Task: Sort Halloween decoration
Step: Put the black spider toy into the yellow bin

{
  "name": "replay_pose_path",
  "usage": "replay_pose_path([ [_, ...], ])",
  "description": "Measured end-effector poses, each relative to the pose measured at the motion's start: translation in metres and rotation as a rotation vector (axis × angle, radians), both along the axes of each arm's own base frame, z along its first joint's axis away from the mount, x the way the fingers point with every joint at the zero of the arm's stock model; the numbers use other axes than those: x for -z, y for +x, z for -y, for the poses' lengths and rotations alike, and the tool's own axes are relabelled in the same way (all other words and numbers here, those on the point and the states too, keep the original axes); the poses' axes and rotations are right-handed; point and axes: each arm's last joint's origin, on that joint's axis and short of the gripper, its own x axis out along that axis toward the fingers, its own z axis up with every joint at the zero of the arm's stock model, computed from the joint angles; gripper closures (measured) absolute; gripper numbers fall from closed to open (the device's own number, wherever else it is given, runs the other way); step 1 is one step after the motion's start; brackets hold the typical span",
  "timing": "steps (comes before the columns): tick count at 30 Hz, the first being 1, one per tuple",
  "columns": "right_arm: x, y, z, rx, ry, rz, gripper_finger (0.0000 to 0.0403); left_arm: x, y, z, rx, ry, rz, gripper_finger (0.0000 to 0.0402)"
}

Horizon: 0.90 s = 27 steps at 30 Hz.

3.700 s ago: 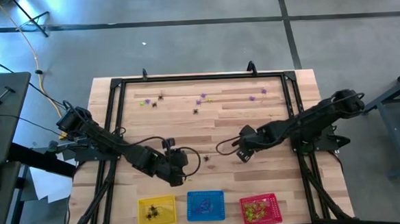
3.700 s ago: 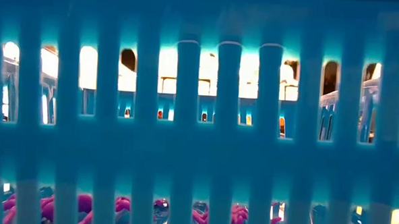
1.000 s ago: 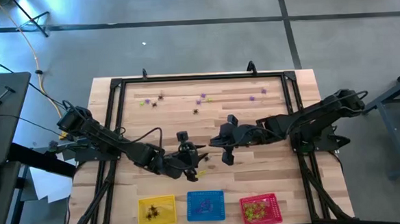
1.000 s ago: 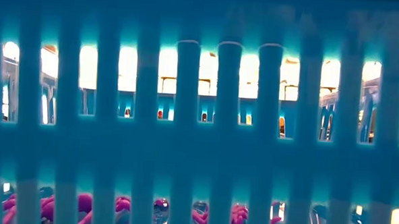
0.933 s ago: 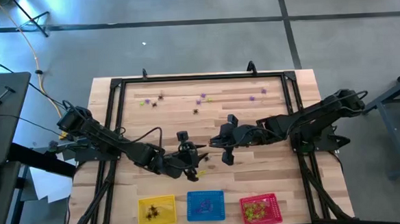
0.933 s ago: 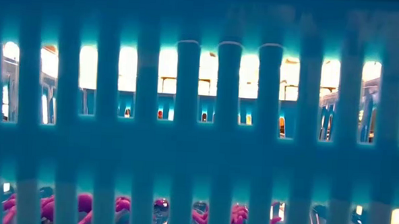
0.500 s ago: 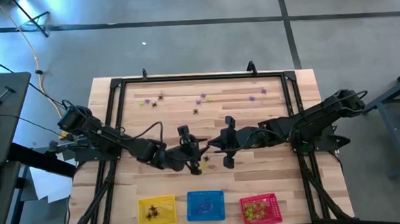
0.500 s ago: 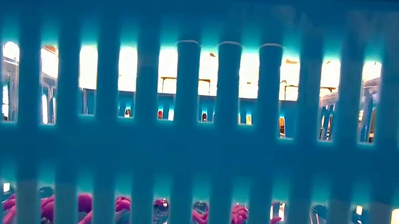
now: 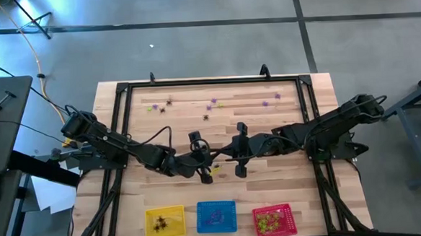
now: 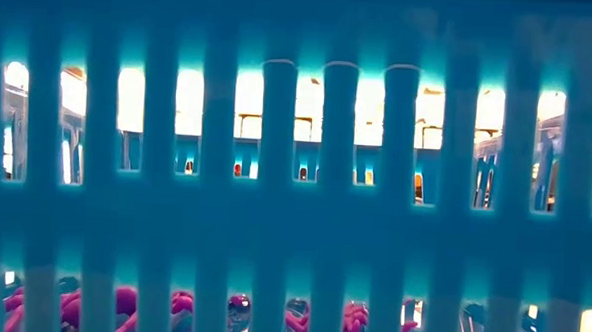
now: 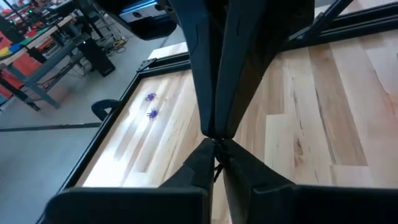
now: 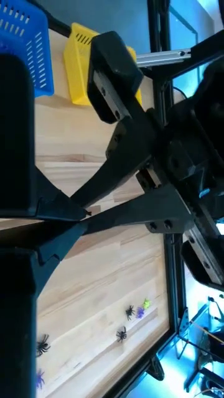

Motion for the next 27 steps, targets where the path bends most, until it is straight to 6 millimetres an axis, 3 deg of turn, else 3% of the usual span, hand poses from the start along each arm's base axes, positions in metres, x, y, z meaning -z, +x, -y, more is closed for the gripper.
replay_pose_path([
  [6,0.0,0.0,0.001,0.027,0.053,0.002,0.0383,0.0,0.0,0.0,0.002,0.009,-0.006,0.0399],
  [15,-0.003,0.0,0.002,0.056,0.032,-0.012,0.028,0.003,-0.003,0.001,0.002,0.015,-0.038,0.0401],
  [19,-0.007,-0.007,0.005,0.1,-0.031,-0.148,0.026,0.001,-0.023,0.004,-0.003,-0.008,-0.14,0.0401],
  [22,-0.007,-0.015,0.008,0.151,0.006,-0.265,0.0259,-0.005,-0.05,0.008,-0.009,-0.186,-0.218,0.0401],
  [27,0.0,-0.024,0.009,0.225,0.12,-0.372,0.0262,-0.014,-0.091,0.033,-0.009,-0.705,-0.351,0.0401],
])
